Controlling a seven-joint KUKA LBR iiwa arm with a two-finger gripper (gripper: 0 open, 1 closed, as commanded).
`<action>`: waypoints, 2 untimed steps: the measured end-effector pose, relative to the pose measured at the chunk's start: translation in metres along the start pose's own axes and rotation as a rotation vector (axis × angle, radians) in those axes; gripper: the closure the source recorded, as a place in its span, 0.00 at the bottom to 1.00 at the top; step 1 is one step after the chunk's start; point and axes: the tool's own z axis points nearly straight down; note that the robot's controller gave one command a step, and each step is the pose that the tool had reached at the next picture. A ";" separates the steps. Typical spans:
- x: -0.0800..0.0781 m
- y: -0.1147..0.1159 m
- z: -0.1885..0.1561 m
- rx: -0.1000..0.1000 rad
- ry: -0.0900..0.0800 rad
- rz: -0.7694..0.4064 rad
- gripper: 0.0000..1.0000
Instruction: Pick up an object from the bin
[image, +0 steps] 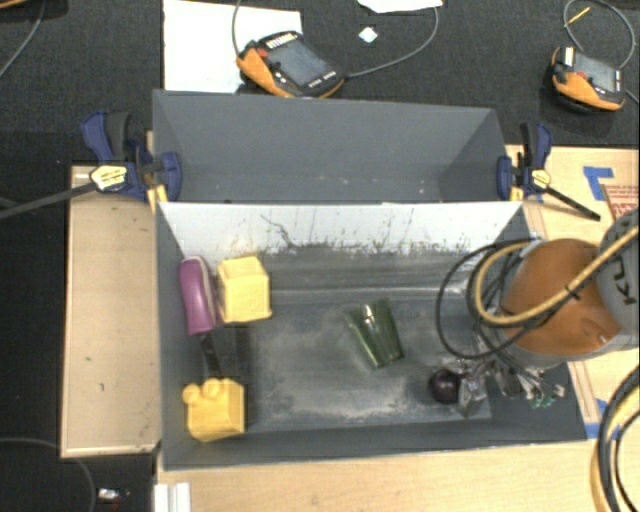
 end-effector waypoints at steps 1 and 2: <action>-0.001 0.000 -0.006 0.001 -0.003 -0.003 1.00; -0.001 0.000 -0.010 0.002 -0.006 -0.006 1.00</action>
Offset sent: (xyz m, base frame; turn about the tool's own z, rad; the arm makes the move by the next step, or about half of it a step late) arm 0.0004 0.0000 0.0117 -0.0023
